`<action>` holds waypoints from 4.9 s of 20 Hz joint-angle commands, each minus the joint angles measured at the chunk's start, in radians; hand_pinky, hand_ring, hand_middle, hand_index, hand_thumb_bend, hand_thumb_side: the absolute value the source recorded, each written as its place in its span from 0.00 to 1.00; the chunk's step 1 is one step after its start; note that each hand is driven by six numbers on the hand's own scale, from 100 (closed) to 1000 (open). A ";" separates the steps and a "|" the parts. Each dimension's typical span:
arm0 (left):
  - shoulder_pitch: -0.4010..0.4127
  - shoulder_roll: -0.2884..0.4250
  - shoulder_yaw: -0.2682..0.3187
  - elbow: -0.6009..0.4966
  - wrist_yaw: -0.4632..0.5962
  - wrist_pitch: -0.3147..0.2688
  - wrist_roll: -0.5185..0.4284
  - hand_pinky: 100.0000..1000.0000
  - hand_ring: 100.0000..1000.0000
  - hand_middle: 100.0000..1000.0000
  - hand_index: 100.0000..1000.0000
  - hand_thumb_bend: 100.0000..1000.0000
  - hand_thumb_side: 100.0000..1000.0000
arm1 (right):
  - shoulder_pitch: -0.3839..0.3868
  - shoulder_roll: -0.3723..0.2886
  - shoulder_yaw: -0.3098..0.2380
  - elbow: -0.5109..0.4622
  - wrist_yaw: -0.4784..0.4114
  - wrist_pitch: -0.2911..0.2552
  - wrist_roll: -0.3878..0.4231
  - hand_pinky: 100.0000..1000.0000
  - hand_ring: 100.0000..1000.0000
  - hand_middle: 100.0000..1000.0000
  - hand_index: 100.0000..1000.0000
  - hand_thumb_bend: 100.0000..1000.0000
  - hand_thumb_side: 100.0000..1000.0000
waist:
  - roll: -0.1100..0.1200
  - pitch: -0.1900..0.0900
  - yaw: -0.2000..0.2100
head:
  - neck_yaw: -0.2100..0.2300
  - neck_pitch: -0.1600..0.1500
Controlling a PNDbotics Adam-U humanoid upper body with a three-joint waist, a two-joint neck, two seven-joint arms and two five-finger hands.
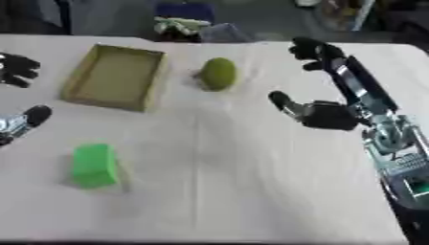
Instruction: Pick up objects on the table and place them in the box.
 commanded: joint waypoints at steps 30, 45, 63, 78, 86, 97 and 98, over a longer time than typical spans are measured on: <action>-0.061 0.222 -0.241 0.141 -0.190 -0.064 -0.268 0.73 0.76 0.77 0.84 0.72 0.52 | -0.005 -0.019 -0.001 -0.009 -0.010 0.001 0.009 0.79 0.85 0.81 0.94 0.36 0.32 | 0.015 -0.017 -0.016 | 0.016 0.007; -0.108 0.160 -0.284 0.220 -0.295 -0.050 -0.235 0.70 0.72 0.64 0.78 0.57 0.47 | -0.004 -0.017 -0.001 -0.010 -0.012 0.001 0.010 0.79 0.85 0.81 0.94 0.36 0.32 | 0.011 -0.014 -0.022 | 0.019 0.006; -0.111 0.162 -0.306 0.246 -0.393 -0.096 -0.207 0.57 0.46 0.38 0.57 0.32 0.27 | -0.006 -0.017 0.003 -0.010 -0.013 0.001 0.014 0.79 0.85 0.80 0.94 0.34 0.33 | 0.010 -0.014 -0.019 | 0.021 0.011; -0.277 0.263 -0.181 0.221 -0.267 0.035 -0.033 0.52 0.39 0.31 0.50 0.27 0.26 | -0.001 -0.018 0.009 -0.008 -0.014 0.000 0.019 0.79 0.85 0.80 0.94 0.33 0.33 | 0.011 -0.020 -0.018 | 0.017 0.014; -0.510 0.193 -0.185 0.662 -0.353 0.137 0.147 0.52 0.41 0.34 0.53 0.33 0.30 | -0.003 -0.014 0.018 -0.008 -0.021 -0.001 0.027 0.79 0.85 0.80 0.94 0.33 0.33 | 0.004 -0.019 -0.040 | 0.025 0.012; -0.695 0.027 -0.123 1.119 -0.428 0.124 0.381 0.56 0.47 0.44 0.61 0.53 0.49 | -0.025 0.003 0.035 -0.014 -0.033 -0.004 0.025 0.78 0.84 0.79 0.94 0.33 0.33 | -0.012 -0.004 -0.073 | 0.050 -0.003; -0.697 0.020 -0.123 1.131 -0.423 0.115 0.387 0.58 0.50 0.48 0.66 0.62 0.55 | -0.026 0.003 0.036 -0.013 -0.033 -0.004 0.026 0.78 0.84 0.79 0.94 0.33 0.33 | -0.014 -0.003 -0.075 | 0.051 -0.004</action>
